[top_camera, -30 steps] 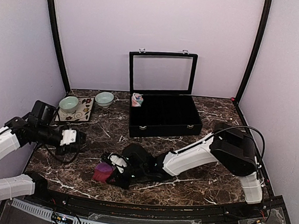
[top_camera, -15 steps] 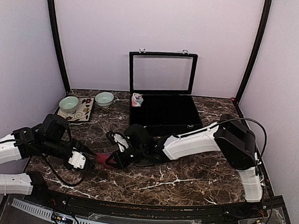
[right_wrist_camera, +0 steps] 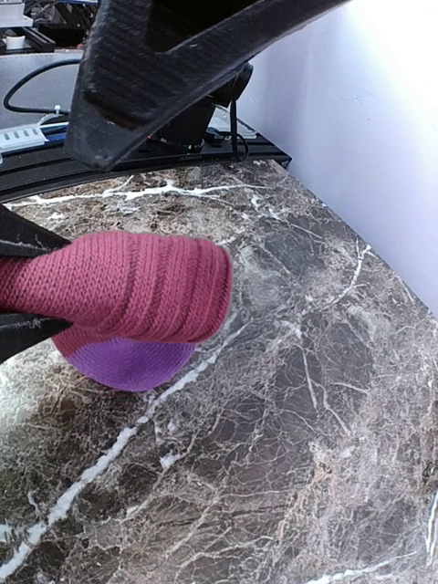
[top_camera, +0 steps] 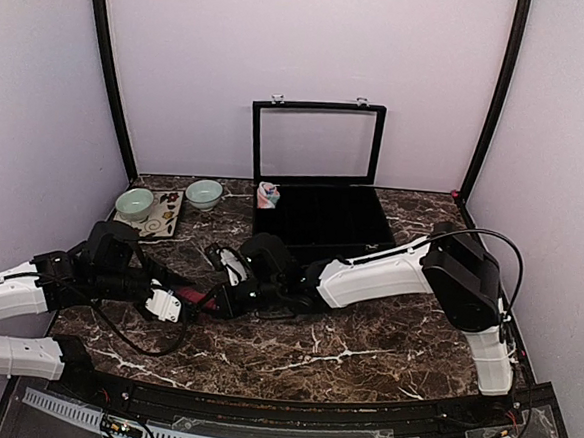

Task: Roll the socks
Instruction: Roll the sock at the center of the board.

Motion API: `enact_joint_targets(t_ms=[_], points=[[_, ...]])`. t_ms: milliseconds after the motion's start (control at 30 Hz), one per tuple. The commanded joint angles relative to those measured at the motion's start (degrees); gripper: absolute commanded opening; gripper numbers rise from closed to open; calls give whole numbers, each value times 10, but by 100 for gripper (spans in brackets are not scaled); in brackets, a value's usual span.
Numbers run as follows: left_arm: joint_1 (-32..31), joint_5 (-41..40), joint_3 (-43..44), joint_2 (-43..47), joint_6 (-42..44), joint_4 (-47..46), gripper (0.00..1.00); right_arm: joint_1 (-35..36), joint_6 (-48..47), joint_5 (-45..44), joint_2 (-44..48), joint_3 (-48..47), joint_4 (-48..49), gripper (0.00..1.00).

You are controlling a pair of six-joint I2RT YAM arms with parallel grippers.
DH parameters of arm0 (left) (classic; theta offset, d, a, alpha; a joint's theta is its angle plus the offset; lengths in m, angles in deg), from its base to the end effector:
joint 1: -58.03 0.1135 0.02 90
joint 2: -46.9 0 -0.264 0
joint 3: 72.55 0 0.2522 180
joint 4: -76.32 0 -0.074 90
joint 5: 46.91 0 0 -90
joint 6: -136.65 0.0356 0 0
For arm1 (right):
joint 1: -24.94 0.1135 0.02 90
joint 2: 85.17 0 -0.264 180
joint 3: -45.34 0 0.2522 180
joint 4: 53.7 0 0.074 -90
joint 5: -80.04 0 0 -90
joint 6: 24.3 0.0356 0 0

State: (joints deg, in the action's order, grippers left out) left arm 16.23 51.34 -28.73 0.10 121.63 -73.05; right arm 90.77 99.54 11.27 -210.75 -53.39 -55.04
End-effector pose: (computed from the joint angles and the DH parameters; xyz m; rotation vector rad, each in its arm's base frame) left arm 0.1324 -0.1252 0.2324 1.8784 1.0583 0.1809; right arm 0.1901 0.4551 0.1637 -0.9015 2.1876 1.3599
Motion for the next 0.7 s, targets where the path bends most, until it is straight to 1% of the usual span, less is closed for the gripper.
enact_joint_targets(t_ms=[0, 67, 200, 267, 367, 433, 667], points=[[-2, 50, 32, 14, 10, 75, 41, -6, 6, 3, 41, -6, 25, 0], [-2, 55, 37, 13, 15, 103, 42, -6, 1, -2, 47, -6, 18, 0], [-3, 41, 41, 7, 4, 92, 43, -6, 3, 0, 52, -7, 20, 0], [-4, 20, 38, 2, 7, 60, 42, -5, 8, 9, 54, -9, 26, 0], [-3, -24, 25, 0, 20, -25, 39, -2, 14, 17, 60, -9, 33, 0], [-3, -37, 22, 0, 35, -60, 38, 0, 18, 22, 65, -7, 38, 0], [-8, -30, 6, 25, 90, -78, 37, 1, 60, 48, 85, 8, 85, 0]])
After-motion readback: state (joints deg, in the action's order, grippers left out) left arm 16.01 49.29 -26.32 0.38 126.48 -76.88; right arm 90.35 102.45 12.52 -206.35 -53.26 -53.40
